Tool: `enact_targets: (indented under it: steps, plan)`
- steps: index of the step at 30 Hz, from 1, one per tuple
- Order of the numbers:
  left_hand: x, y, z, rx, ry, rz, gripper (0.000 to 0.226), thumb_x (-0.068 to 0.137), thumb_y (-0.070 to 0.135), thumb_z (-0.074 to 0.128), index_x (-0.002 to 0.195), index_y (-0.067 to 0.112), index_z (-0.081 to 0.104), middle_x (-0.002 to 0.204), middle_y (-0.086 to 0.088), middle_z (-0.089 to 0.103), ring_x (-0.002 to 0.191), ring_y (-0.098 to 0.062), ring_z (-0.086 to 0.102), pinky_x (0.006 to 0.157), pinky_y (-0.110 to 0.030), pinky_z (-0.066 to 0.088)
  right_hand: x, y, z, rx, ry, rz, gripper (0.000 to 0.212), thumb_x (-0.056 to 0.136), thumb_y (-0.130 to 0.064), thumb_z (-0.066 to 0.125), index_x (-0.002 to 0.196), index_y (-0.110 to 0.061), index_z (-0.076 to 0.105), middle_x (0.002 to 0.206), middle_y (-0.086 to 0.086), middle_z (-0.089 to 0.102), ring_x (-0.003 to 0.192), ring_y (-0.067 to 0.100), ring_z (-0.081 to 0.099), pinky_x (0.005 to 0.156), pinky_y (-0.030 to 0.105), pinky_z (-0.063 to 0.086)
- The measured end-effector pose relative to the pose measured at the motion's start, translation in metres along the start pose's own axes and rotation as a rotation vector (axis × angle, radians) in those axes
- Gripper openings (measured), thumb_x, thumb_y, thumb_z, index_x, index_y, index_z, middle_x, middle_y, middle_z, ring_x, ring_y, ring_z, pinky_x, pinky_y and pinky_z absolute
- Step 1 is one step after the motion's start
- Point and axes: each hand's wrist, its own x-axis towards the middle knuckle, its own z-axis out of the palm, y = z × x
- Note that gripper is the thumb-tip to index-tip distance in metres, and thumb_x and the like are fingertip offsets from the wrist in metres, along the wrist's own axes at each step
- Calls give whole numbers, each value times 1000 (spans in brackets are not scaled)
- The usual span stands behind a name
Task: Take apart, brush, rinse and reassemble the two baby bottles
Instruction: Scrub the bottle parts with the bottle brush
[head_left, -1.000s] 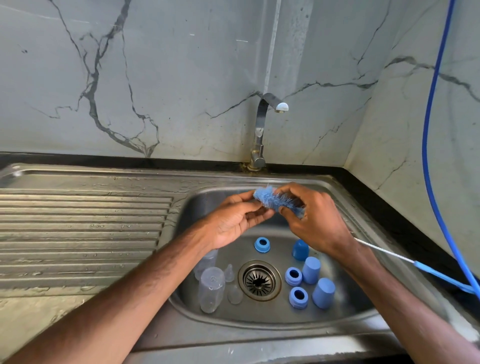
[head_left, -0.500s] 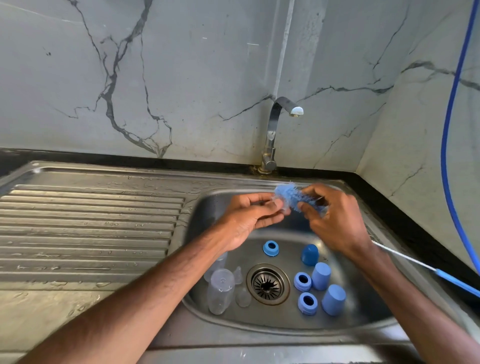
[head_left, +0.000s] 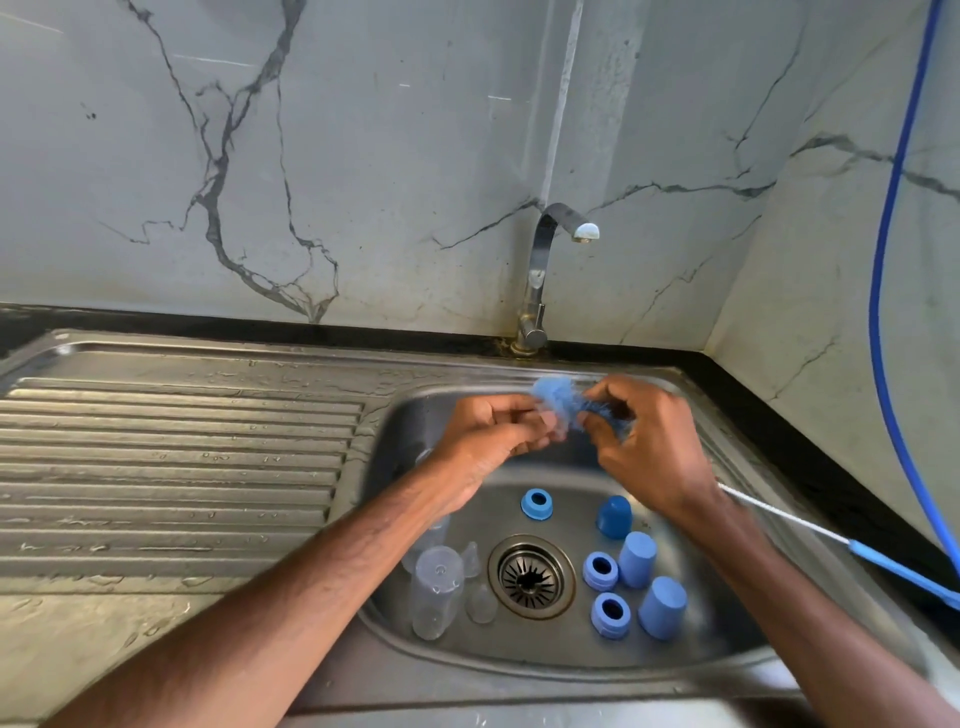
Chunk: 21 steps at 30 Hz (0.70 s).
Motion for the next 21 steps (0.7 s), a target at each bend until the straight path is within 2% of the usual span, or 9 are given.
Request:
enact_targets:
  steps: [2,5,6,9,12,14,17,19,21]
  plan:
    - [-1,0,4,21,-26,-5,23,85,-1,76,106,10,75,102,-11,79,98,-24,76,84,-28,61,0,5,-2,-24,24,-2,18,89,-12,78,101,-22,69,94,-11,67,77,2,61,66,19,50]
    - [1,-1,6,87,69,-21,25,85,1,77,107,12,76,106,-8,78,103,-22,73,90,-33,61,-12,-2,6,-87,-53,-159,23,87,-17,78,106,-25,66,97,-18,59,79,2,55,68,14,45]
    - [1,-1,5,89,80,-13,25,85,0,77,106,13,76,105,-8,79,101,-20,73,88,-33,61,-11,-3,7,-86,-60,-163,23,88,-18,78,106,-26,66,97,-18,59,79,2,56,67,15,46]
    - [0,1,2,67,31,14,24,84,-3,76,103,12,75,98,-5,80,92,-15,76,79,-24,60,3,3,4,-52,48,-30,18,90,-16,76,104,-21,67,96,-9,65,79,8,60,68,31,57]
    - [1,-1,5,189,110,44,28,83,2,80,109,11,77,102,-3,79,98,-14,74,87,-27,60,-5,-5,11,-71,13,-112,18,90,-18,73,102,-28,63,93,-16,58,75,5,55,65,25,51]
    - [3,-2,5,249,149,101,24,84,6,81,107,15,79,96,4,80,91,-6,74,82,-21,59,-9,-10,16,-86,-40,-166,18,88,-21,72,99,-31,61,89,-20,56,73,5,53,64,23,46]
    - [2,-3,6,292,114,166,27,80,10,84,102,22,75,94,6,79,88,-4,74,78,-15,56,7,1,8,-62,45,1,14,91,-17,74,101,-25,67,92,-10,67,74,8,59,64,24,50]
    - [2,-6,8,343,112,213,32,79,7,85,104,23,73,95,4,79,90,-6,74,81,-17,57,4,3,6,-71,47,-27,16,90,-16,75,100,-24,67,93,-8,67,75,10,60,65,30,55]
    - [4,-7,6,343,144,247,38,80,-5,81,109,18,73,99,4,77,93,-6,72,86,-20,58,-6,-4,11,-63,-17,-118,19,88,-18,76,99,-28,65,92,-12,65,76,10,60,65,33,56]
